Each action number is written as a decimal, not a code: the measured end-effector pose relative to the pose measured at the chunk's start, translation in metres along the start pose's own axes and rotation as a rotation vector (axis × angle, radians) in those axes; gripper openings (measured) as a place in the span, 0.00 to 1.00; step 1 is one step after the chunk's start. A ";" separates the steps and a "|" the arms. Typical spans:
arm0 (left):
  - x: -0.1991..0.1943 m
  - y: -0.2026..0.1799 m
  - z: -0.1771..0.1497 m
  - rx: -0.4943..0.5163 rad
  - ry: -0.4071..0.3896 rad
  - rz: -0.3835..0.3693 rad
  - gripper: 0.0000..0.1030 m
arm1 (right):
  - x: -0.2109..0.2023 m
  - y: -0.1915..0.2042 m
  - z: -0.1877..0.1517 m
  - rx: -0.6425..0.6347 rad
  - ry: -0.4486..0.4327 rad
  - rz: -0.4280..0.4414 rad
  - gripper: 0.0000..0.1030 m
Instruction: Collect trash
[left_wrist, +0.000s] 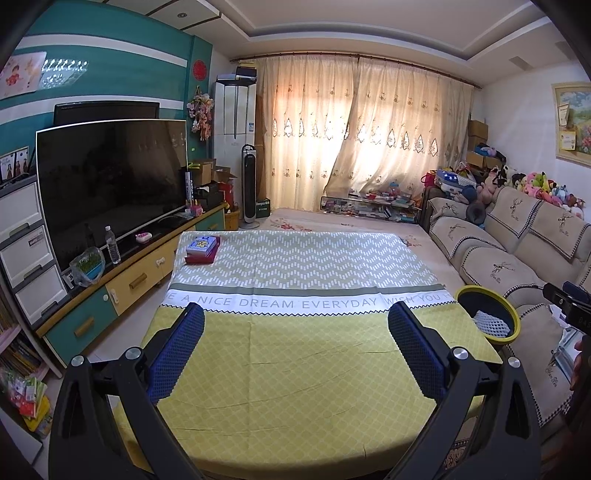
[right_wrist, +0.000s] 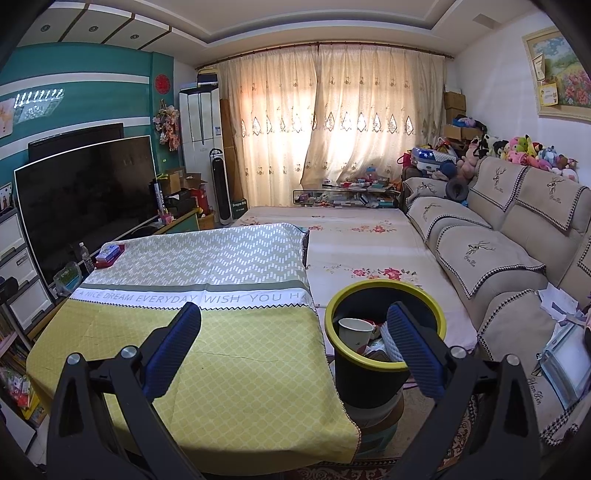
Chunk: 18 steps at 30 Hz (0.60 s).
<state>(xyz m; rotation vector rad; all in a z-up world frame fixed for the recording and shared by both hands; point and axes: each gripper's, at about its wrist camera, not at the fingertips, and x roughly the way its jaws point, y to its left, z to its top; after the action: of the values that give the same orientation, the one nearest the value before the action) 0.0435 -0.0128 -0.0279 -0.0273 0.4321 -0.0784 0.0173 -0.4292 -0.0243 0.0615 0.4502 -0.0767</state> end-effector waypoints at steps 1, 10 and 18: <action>0.000 0.000 0.000 0.000 0.000 -0.001 0.95 | 0.000 0.000 0.000 0.000 0.000 0.000 0.93; 0.000 -0.004 -0.001 0.010 0.008 -0.007 0.95 | 0.003 0.001 0.000 0.004 0.009 0.001 0.93; 0.005 -0.007 -0.003 0.015 0.024 -0.024 0.95 | 0.007 -0.001 -0.001 0.007 0.017 0.006 0.93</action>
<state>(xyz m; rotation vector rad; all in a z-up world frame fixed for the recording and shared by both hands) 0.0463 -0.0203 -0.0321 -0.0170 0.4548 -0.1060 0.0229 -0.4306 -0.0279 0.0705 0.4669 -0.0719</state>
